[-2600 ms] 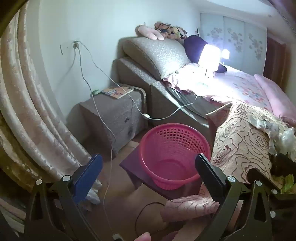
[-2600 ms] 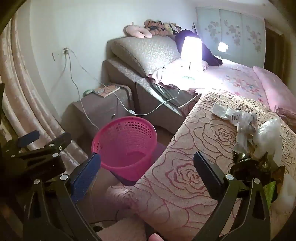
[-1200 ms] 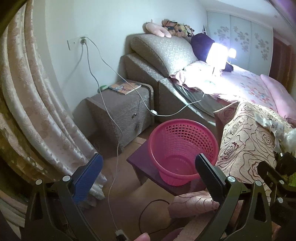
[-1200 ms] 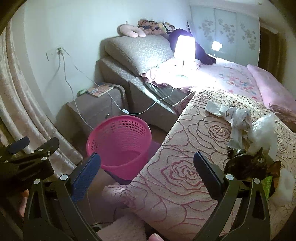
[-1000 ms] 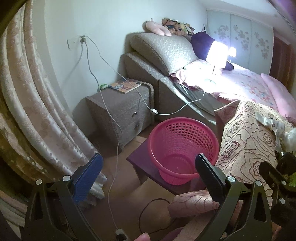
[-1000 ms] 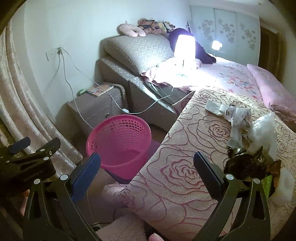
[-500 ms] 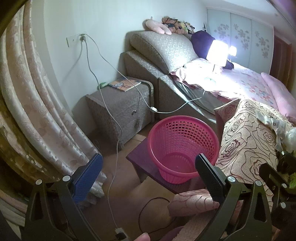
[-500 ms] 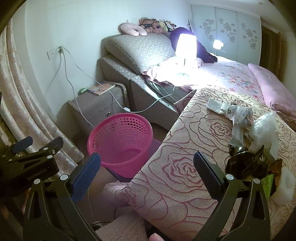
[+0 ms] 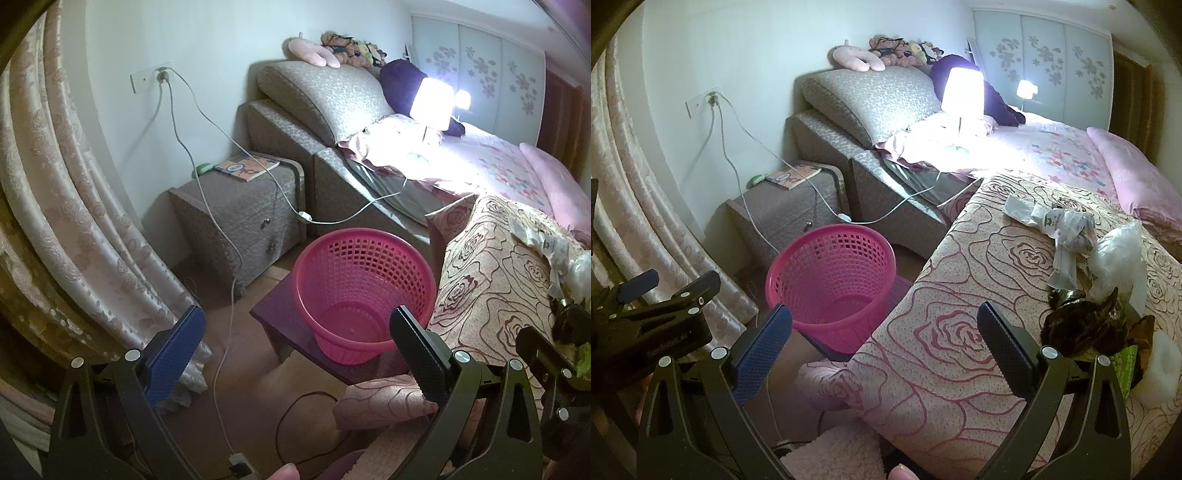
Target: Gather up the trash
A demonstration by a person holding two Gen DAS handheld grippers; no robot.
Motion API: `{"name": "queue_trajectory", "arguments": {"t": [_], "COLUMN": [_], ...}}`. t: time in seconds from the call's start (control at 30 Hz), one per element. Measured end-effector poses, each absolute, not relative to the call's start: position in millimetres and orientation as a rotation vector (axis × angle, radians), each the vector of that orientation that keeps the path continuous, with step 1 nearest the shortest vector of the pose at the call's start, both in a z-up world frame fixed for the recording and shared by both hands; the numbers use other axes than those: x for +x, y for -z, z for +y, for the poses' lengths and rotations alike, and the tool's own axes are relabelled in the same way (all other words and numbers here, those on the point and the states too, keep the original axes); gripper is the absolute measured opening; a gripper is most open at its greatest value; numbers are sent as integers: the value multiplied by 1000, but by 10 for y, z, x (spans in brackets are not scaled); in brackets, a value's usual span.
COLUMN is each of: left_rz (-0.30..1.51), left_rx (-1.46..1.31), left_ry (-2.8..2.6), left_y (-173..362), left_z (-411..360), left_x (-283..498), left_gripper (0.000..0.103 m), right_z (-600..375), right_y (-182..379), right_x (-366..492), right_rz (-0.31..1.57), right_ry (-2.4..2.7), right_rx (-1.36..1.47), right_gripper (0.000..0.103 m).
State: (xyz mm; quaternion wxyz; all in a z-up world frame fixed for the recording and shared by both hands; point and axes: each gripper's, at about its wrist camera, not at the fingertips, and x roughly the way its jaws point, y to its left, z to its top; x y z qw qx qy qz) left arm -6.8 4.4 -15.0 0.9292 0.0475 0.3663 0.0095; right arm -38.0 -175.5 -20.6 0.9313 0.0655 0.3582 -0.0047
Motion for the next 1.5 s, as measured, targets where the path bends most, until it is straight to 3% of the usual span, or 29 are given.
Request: {"name": "queue_trajectory", "arguments": {"t": [0.93,1.17,1.5], "left_rz": [766,749,776], "left_rx": [144,250,372], "left_ry": [42,166,487], "left_y": [188,217,392], "left_z": [-111,-662,-1879], "left_x": [-57,-146,-223], "left_gripper": [96,96,96], "right_z": [-2049,-2924,-3565], "right_y": [238,338,214], "right_x": [-717,-1146,-1629], "right_rz": [707,734,626], "right_ry": [80,254,464], "right_rx": [101,232,295], "right_gripper": [97,97,97]}}
